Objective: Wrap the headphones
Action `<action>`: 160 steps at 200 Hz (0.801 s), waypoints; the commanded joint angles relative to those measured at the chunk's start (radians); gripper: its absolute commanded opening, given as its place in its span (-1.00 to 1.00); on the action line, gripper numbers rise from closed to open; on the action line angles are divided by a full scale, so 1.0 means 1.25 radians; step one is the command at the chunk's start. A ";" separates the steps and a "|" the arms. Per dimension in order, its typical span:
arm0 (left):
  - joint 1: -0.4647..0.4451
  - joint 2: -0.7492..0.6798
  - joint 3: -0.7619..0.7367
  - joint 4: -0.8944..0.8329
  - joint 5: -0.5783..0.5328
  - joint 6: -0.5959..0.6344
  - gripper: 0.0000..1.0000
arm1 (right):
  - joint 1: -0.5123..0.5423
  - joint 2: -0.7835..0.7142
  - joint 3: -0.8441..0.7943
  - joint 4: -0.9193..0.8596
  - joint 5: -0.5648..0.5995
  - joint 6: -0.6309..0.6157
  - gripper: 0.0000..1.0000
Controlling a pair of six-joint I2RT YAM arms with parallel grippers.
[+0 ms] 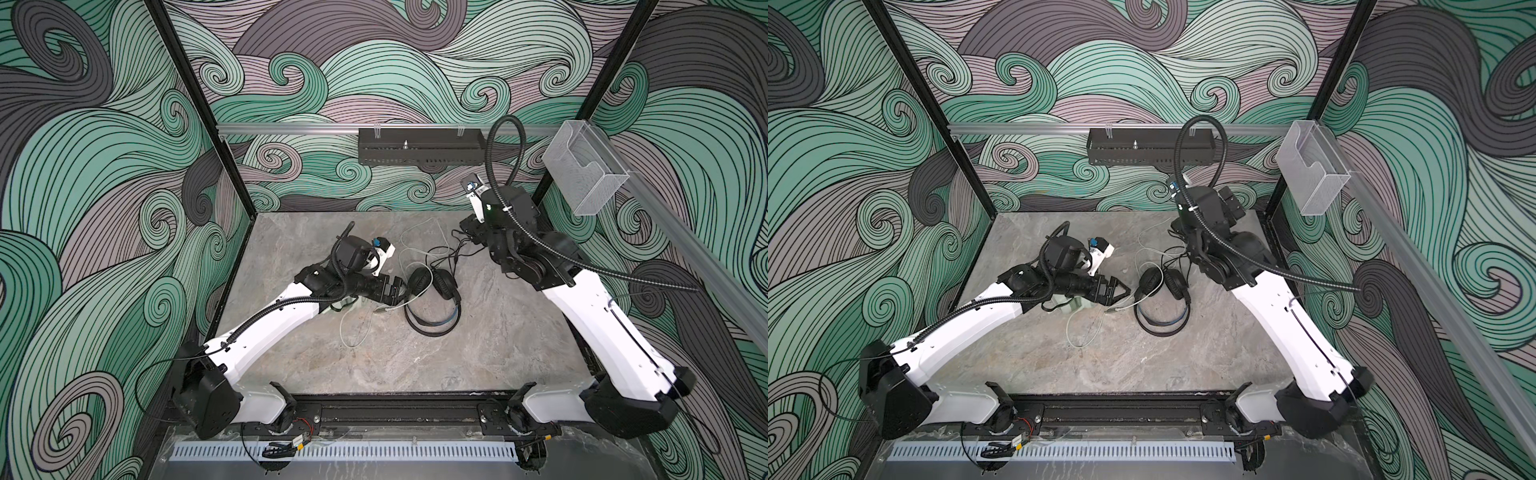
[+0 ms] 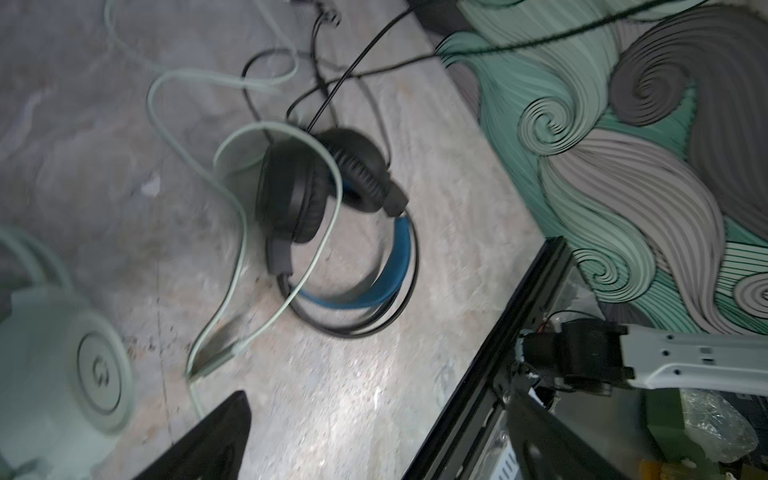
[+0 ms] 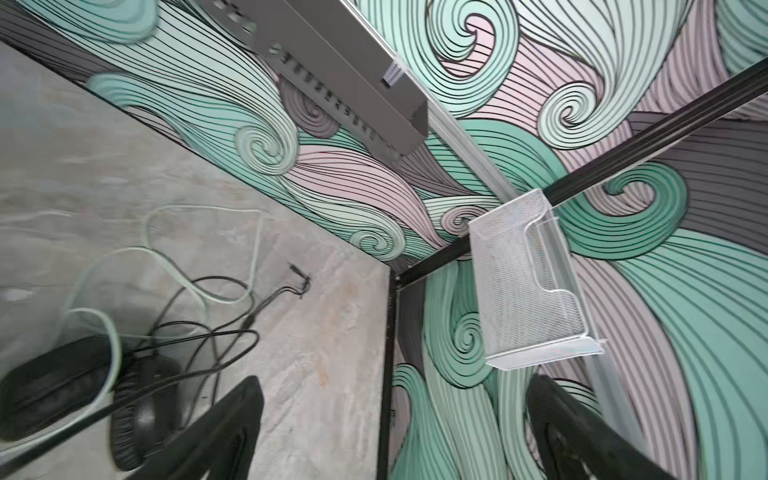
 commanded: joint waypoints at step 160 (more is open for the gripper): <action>-0.169 0.143 -0.013 -0.092 -0.205 -0.345 0.69 | -0.206 -0.066 -0.209 -0.061 -0.329 0.329 0.99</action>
